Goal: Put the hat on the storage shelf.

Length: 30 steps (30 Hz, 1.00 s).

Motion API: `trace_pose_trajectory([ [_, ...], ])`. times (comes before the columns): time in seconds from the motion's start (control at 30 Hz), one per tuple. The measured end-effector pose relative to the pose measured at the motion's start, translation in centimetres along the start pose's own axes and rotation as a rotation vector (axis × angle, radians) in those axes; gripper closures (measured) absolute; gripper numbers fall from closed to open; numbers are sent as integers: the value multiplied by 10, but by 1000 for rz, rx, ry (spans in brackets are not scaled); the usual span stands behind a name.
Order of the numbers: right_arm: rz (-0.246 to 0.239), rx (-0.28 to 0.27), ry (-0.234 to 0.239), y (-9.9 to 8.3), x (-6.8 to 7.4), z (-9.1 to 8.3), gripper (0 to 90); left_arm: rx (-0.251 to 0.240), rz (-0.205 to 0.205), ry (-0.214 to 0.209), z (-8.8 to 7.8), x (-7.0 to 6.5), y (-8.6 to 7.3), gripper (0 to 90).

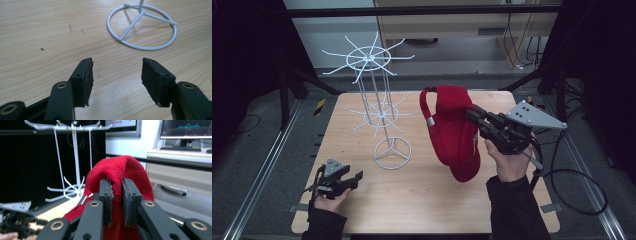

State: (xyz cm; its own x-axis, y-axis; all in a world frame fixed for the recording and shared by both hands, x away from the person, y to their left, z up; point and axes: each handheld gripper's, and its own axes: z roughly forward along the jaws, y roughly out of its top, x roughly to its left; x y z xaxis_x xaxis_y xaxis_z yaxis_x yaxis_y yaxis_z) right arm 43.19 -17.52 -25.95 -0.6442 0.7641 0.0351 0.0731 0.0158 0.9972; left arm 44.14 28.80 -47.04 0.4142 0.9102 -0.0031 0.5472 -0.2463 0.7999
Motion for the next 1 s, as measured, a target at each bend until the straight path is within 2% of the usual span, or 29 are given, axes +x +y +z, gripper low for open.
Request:
trace_pose_trajectory([
  [0.37, -15, -71, -16, 32, 1, 1, 795, 5, 0, -2, 1, 0, 0, 423],
  [0.63, -25, -110, -8, 54, 1, 5, 795, 7, 0, -5, 1, 0, 0, 423],
  [0.9, -36, -141, -3, 77, 4, 17, 795, 11, 5, -6, 1, 0, 0, 424],
  [1.0, -32, -146, -1, 85, 3, 28, 795, 8, 1, -9, 1, -1, 0, 425],
])
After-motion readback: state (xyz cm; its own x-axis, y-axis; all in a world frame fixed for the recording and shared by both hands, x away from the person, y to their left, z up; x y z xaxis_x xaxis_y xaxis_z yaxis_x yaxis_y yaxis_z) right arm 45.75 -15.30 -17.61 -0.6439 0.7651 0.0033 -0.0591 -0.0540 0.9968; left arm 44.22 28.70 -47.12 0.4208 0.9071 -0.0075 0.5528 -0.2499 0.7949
